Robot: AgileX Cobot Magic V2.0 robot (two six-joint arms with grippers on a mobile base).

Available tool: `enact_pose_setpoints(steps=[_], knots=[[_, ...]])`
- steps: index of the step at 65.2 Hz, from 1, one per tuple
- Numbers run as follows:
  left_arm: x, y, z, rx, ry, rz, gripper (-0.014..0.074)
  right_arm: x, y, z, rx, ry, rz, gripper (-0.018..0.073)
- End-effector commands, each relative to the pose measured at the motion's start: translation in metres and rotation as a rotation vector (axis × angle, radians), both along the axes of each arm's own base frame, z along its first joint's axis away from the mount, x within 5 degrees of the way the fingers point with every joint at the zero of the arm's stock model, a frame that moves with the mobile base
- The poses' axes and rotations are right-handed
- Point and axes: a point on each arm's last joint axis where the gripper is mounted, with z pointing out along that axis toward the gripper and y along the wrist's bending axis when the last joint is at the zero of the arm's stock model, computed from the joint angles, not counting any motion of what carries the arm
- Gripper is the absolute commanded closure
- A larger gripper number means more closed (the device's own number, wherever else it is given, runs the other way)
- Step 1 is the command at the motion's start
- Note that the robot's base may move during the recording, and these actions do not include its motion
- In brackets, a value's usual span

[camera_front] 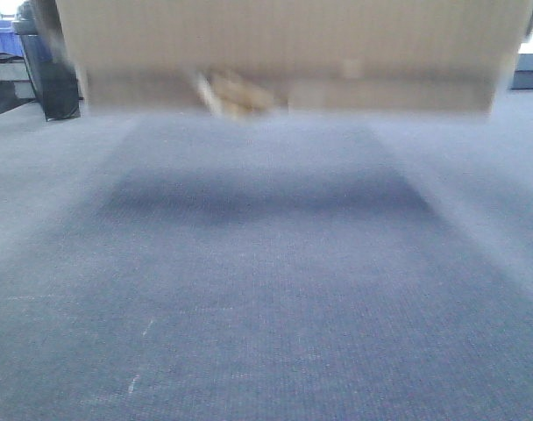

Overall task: Stack two boxes on right shelf middle
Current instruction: 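Lift the stacked boxes off the table with both grippers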

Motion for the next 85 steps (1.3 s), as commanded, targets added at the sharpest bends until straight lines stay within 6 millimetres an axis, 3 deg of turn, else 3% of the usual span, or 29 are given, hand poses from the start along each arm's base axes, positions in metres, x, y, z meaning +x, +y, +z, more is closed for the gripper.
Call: enact_pose_setpoints(steps=[1, 16, 85], knots=[[-0.021, 0.008, 0.031, -0.058, -0.143, 0.002, 0.0708, -0.017, -0.009, 0.028, 0.008, -0.175, -0.034, 0.0713], [-0.046, 0.016, 0.055, -0.103, -0.264, -0.001, 0.0708, -0.036, -0.013, 0.046, 0.030, -0.268, -0.043, 0.0713], [-0.042, 0.015, 0.054, -0.103, -0.270, -0.001, 0.0708, -0.035, -0.012, 0.045, 0.029, -0.264, -0.042, 0.0713]])
